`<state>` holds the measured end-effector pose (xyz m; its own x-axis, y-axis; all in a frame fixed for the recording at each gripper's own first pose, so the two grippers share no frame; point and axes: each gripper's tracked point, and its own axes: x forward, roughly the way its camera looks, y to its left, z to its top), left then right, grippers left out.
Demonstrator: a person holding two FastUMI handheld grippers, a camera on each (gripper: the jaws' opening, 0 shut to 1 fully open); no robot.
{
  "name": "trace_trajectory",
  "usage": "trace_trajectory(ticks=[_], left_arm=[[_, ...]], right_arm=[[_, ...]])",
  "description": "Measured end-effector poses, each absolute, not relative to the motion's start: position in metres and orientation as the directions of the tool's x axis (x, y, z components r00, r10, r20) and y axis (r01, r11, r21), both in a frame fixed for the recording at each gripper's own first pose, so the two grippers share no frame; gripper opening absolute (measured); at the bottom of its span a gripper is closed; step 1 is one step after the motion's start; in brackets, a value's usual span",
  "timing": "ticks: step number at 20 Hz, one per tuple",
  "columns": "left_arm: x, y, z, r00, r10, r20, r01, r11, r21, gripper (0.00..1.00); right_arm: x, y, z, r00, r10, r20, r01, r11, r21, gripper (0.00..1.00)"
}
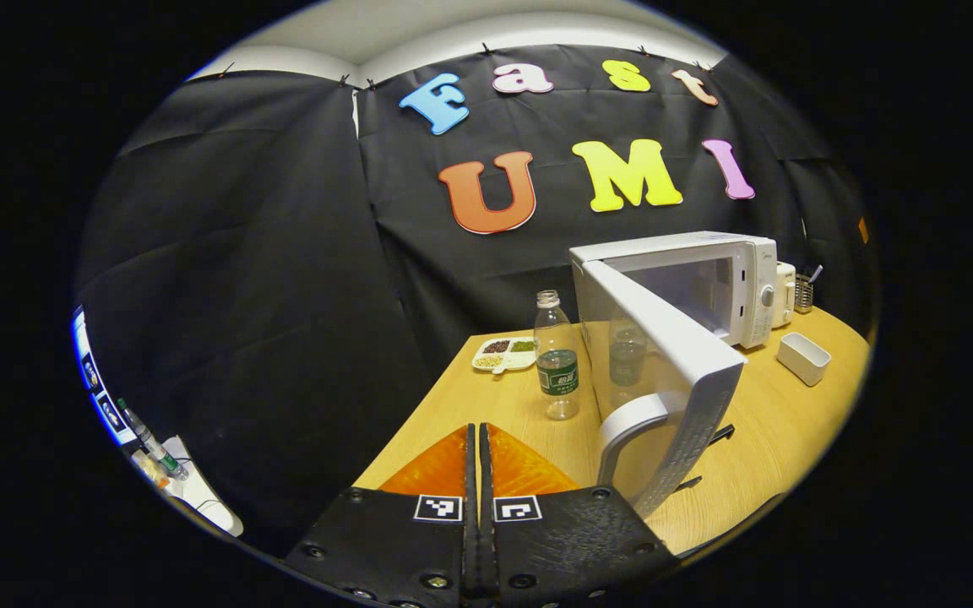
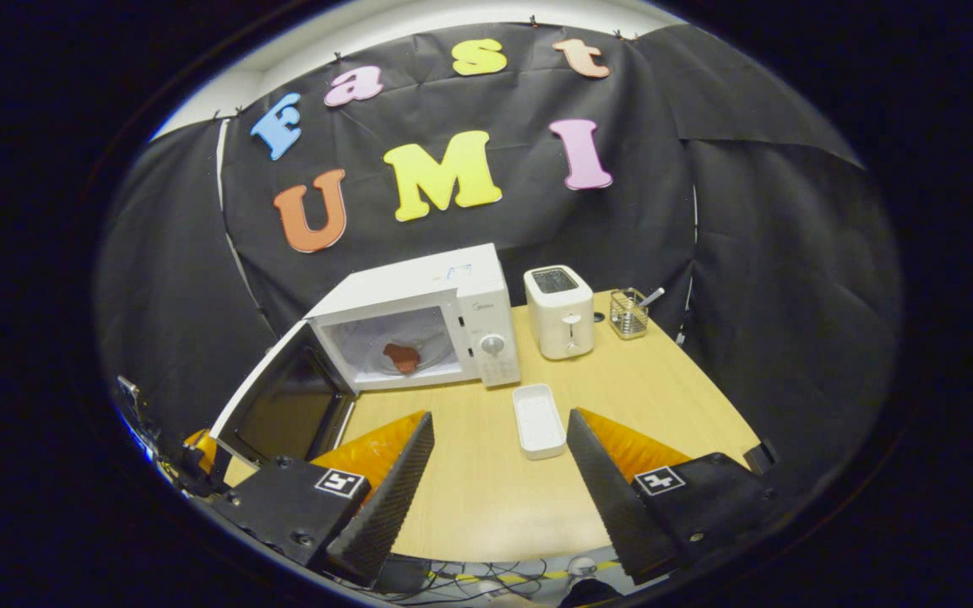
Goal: Open the microwave oven with the left hand, put the food in, and close the microwave oven.
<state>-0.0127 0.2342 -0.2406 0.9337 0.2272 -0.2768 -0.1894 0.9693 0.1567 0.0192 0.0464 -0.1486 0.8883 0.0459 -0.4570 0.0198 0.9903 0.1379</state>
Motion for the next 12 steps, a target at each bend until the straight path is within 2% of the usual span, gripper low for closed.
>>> trace_trajectory(ticks=[4, 6, 8, 12], left_arm=[[-0.006, 0.198, -0.241, 0.947, 0.162, -0.279, -0.126, 0.982, 0.143, 0.0], [-0.005, 0.19, -0.239, 0.949, 0.17, -0.265, -0.125, 0.976, 0.18, 0.0], [-0.001, 0.171, -0.241, 0.951, 0.132, -0.281, -0.099, 0.987, 0.129, 0.0], [0.006, 0.126, -0.243, 0.955, 0.073, -0.289, -0.035, 0.99, 0.134, 0.0]], right_arm=[[0.02, 0.047, -0.147, 0.886, 0.058, -0.459, 0.014, 0.988, 0.151, 1.0], [0.019, 0.042, -0.147, 0.887, 0.056, -0.459, 0.014, 0.989, 0.15, 1.0], [0.02, 0.037, -0.148, 0.885, 0.061, -0.462, 0.015, 0.987, 0.158, 1.0], [0.024, 0.021, -0.154, 0.877, 0.066, -0.476, 0.018, 0.985, 0.17, 1.0]])
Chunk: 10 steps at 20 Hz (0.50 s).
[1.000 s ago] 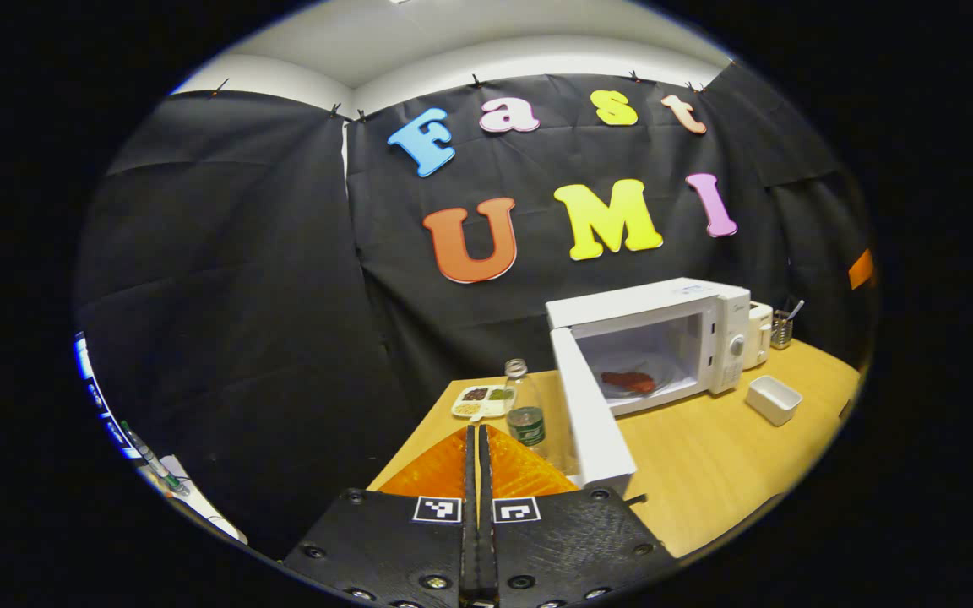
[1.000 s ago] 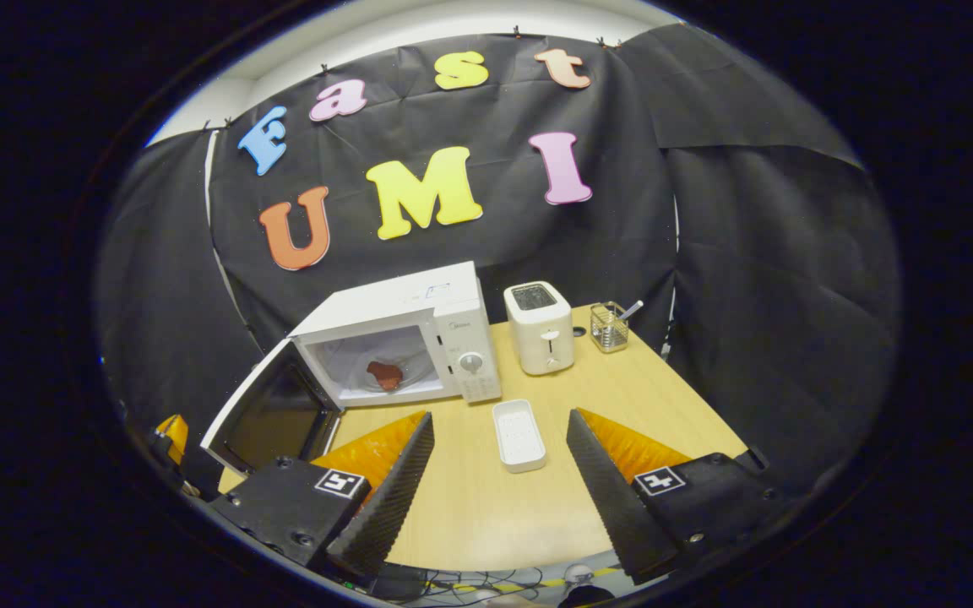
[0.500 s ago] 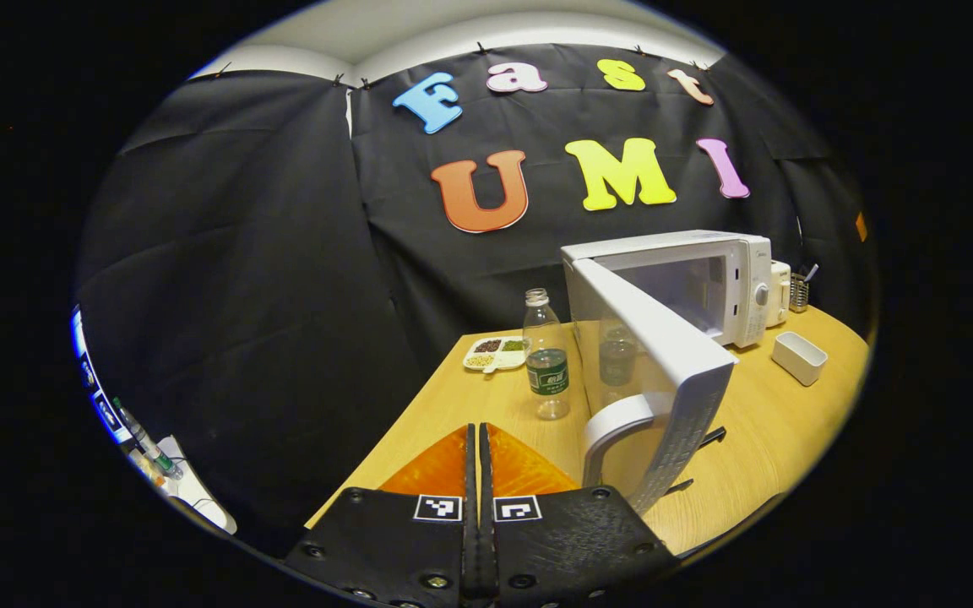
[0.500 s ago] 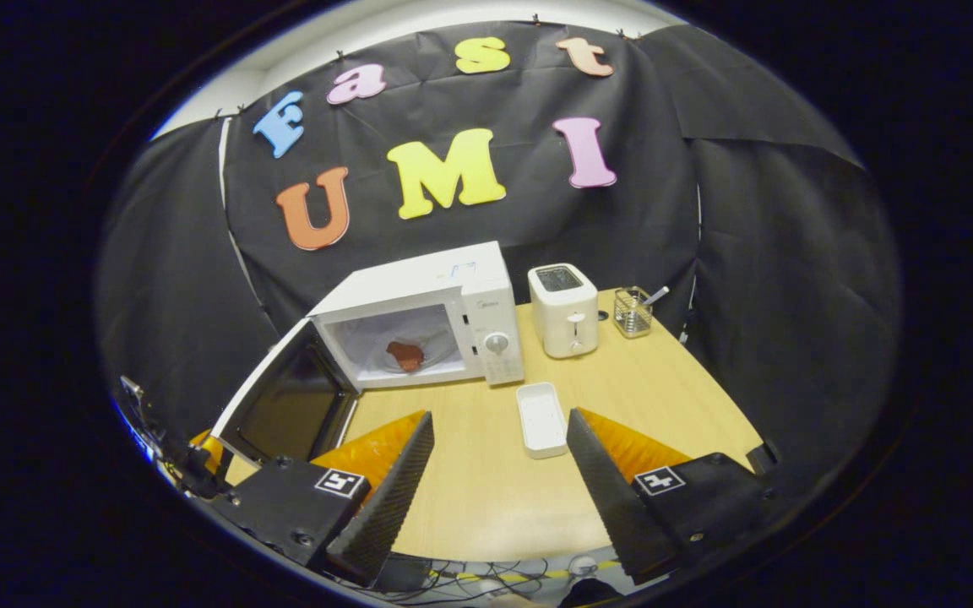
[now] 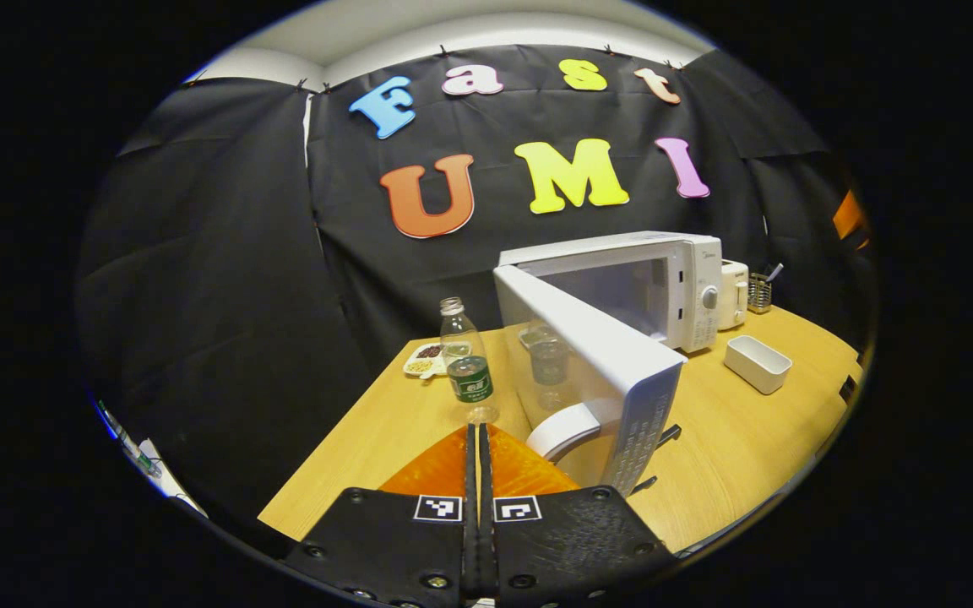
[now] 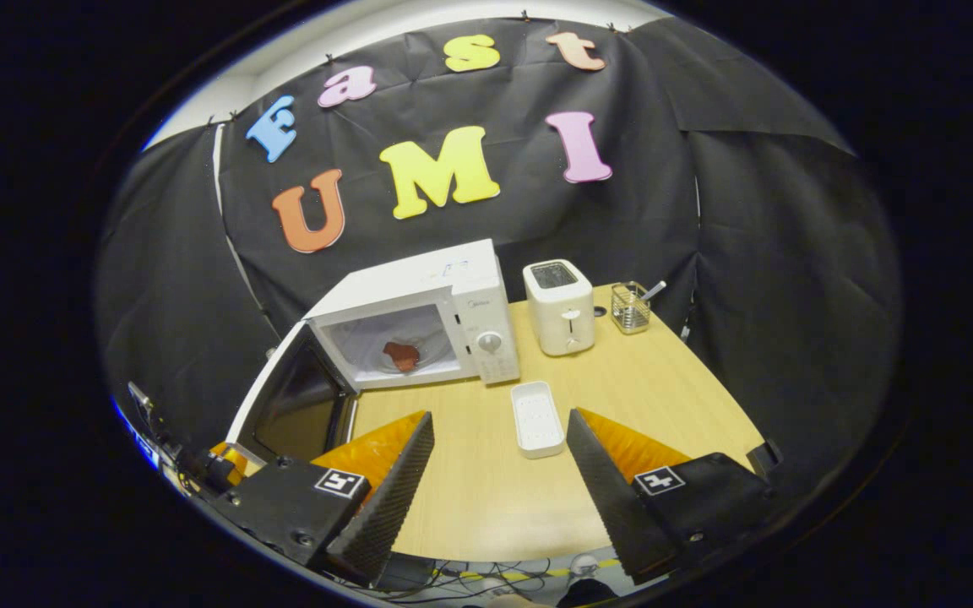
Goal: Open the microwave oven with the left hand, put the food in, and close the microwave oven.
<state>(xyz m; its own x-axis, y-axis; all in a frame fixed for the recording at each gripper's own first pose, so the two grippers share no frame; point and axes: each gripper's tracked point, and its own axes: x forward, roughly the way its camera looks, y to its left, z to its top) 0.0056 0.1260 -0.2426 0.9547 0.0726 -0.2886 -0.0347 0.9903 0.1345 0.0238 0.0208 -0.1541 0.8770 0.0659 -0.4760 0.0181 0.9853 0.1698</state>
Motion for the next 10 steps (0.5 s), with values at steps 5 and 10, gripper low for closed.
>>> trace_trajectory(ticks=[5, 10], left_arm=[[0.02, 0.065, -0.241, 0.955, -0.001, -0.295, 0.042, 0.99, 0.133, 0.0], [0.044, 0.007, -0.238, 0.954, -0.069, -0.293, 0.106, 0.988, 0.113, 0.0]], right_arm=[[0.033, -0.008, -0.158, 0.868, 0.075, -0.491, 0.015, 0.984, 0.176, 1.0], [0.049, -0.044, -0.161, 0.86, 0.073, -0.505, 0.021, 0.984, 0.178, 1.0]])
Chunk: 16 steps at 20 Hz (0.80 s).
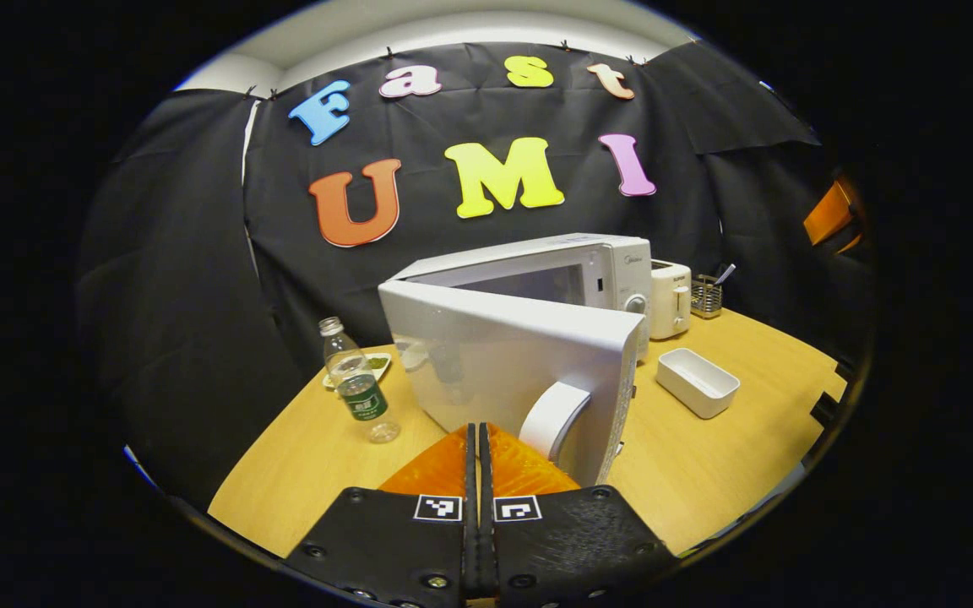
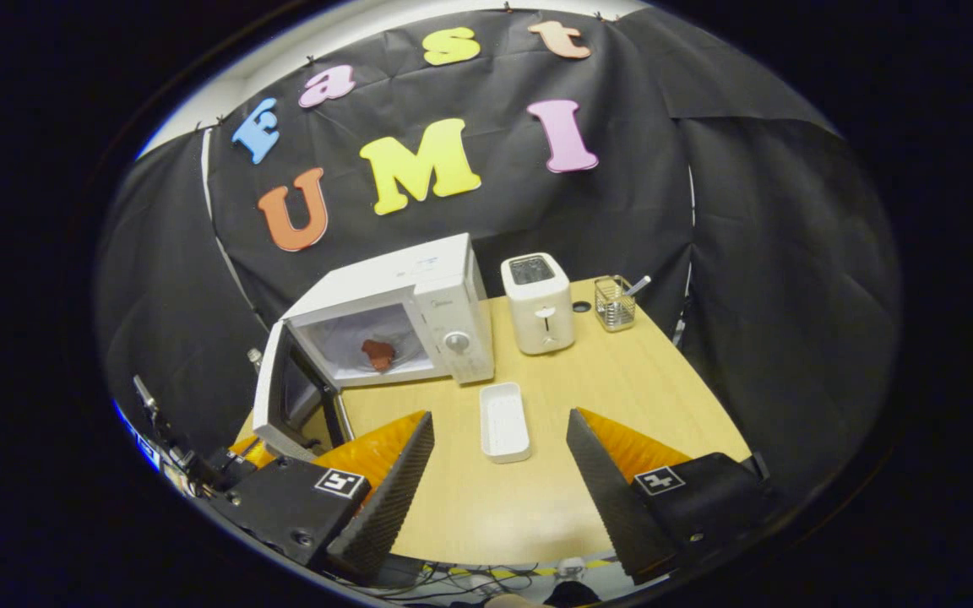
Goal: Open the microwave oven with the left hand, put the food in, and close the microwave oven.
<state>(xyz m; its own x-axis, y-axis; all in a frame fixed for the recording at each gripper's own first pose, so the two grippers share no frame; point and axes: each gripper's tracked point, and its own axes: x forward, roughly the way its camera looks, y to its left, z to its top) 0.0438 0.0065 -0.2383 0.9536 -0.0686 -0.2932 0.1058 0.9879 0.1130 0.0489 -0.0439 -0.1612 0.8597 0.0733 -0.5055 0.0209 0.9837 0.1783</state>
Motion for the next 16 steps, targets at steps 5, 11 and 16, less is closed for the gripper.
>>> trace_trajectory(ticks=[5, 11, 16], left_arm=[[0.077, -0.041, -0.24, 0.95, -0.107, -0.293, 0.14, 0.986, 0.094, 0.0], [0.119, -0.075, -0.241, 0.95, -0.113, -0.29, 0.143, 0.986, 0.083, 0.0], [0.154, -0.1, -0.244, 0.947, -0.126, -0.296, 0.158, 0.983, 0.089, 0.0]], right_arm=[[0.072, -0.072, -0.163, 0.85, 0.082, -0.52, 0.015, 0.984, 0.179, 1.0], [0.103, -0.092, -0.159, 0.849, 0.101, -0.519, 0.0, 0.982, 0.191, 1.0], [0.115, -0.104, -0.163, 0.842, 0.108, -0.529, -0.005, 0.981, 0.194, 1.0]])
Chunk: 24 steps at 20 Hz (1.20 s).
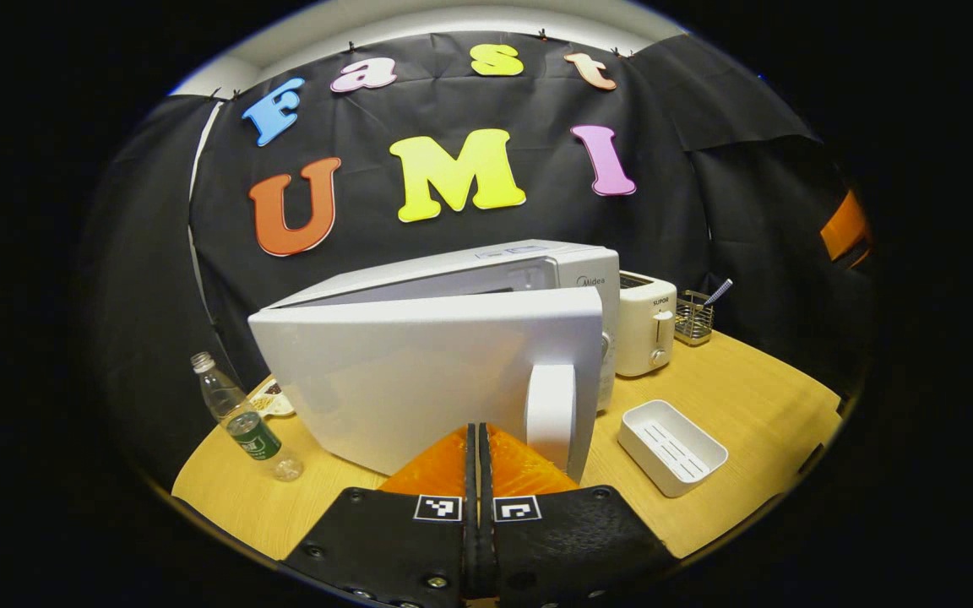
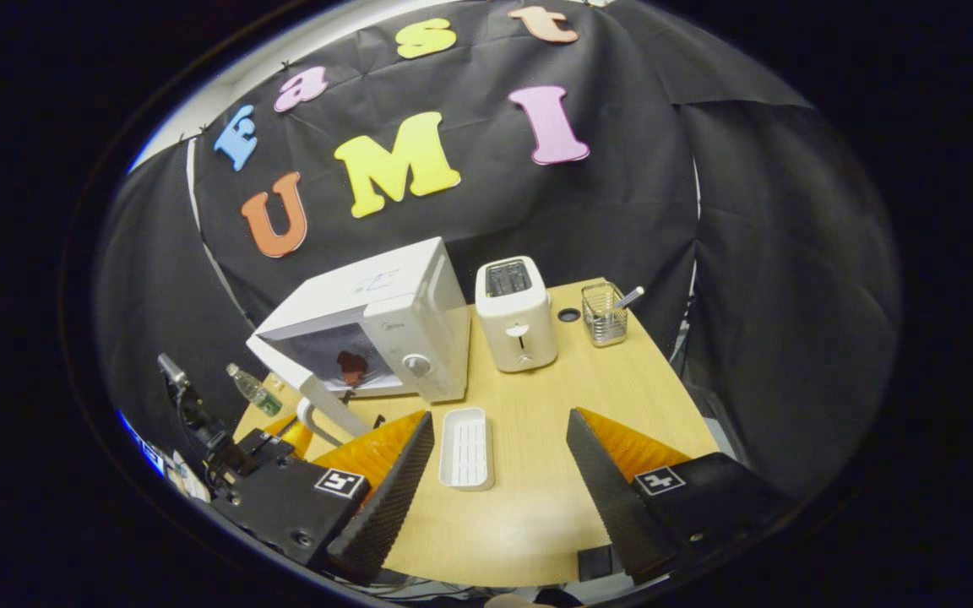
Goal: Open the microwave oven with the left hand, put the food in, and close the microwave oven.
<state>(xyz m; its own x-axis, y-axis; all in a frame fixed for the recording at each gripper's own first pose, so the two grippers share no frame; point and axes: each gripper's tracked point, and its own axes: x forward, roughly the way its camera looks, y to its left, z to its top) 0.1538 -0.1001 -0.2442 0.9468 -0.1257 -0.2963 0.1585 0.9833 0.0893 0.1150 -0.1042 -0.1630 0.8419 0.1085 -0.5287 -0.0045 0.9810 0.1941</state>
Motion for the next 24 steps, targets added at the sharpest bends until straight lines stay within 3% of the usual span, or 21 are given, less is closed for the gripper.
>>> trace_trajectory(ticks=[2, 3, 4, 15, 24], left_arm=[[0.171, -0.109, -0.246, 0.946, -0.125, -0.3, 0.157, 0.984, 0.085, 0.0], [0.179, -0.115, -0.248, 0.943, -0.129, -0.306, 0.159, 0.984, 0.075, 0.0], [0.185, -0.12, -0.25, 0.941, -0.134, -0.312, 0.163, 0.984, 0.067, 0.0], [0.246, -0.139, -0.245, 0.95, -0.103, -0.294, 0.126, 0.99, 0.061, 0.0], [0.259, -0.141, -0.243, 0.957, -0.09, -0.276, 0.116, 0.99, 0.077, 0.0]], right_arm=[[0.117, -0.111, -0.169, 0.835, 0.098, -0.541, 0.007, 0.982, 0.189, 1.0], [0.117, -0.115, -0.17, 0.834, 0.096, -0.543, 0.015, 0.98, 0.196, 0.91], [0.116, -0.117, -0.173, 0.83, 0.093, -0.549, 0.025, 0.979, 0.204, 1.0], [0.106, -0.151, -0.184, 0.818, 0.035, -0.575, 0.102, 0.974, 0.204, 1.0], [0.105, -0.15, -0.184, 0.818, 0.038, -0.574, 0.101, 0.973, 0.208, 1.0]])
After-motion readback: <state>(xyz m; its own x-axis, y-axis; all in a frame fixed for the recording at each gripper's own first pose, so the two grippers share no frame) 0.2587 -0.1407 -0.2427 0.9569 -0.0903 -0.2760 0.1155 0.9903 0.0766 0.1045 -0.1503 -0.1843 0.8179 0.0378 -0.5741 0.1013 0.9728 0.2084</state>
